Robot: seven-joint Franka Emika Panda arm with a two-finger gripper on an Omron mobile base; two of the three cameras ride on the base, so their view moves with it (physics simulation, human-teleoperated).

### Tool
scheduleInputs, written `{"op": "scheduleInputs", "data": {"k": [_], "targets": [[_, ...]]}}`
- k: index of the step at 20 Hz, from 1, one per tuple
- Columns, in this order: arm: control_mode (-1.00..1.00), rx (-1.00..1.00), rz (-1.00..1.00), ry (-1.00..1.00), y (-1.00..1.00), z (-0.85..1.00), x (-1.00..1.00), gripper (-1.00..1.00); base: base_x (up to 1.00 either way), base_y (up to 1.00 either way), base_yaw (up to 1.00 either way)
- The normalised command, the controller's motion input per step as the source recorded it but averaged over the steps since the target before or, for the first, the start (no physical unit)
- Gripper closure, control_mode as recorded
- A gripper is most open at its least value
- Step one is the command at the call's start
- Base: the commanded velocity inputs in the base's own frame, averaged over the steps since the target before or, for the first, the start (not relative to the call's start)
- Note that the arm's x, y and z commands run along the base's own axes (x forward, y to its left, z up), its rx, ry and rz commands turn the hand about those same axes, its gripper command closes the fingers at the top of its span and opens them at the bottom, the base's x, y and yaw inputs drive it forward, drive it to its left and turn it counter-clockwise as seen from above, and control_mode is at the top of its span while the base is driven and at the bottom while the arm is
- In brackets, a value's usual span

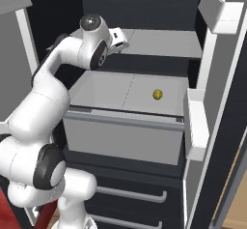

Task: Move the tacos and lemon from the second highest shelf to the top shelf to make space. Then, place the pitcher from the counter on the cleared second highest shelf.

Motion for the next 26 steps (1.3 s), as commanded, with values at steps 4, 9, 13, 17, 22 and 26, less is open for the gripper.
{"op": "scheduleInputs", "data": {"k": [4,9,13,17,22,26], "targets": [[-1.00,0.05,-0.34,0.00,-0.49,-0.37,-1.00,-1.00,0.00,0.00,0.00],[-1.00,0.10,-0.33,0.01,-0.55,-0.40,-1.00,-1.00,0.00,0.00,0.00],[-1.00,0.15,-0.13,0.04,-0.51,-0.30,-0.86,-1.00,0.00,0.00,0.00],[-1.00,0.15,-0.06,0.03,-0.16,-0.37,-0.20,-1.00,0.00,0.00,0.00],[-1.00,0.12,-0.11,0.00,0.00,-0.39,0.02,-1.00,0.00,0.00,0.00],[-1.00,0.07,-0.13,0.01,-0.03,-0.27,0.27,-1.00,0.00,0.00,0.00]]}}
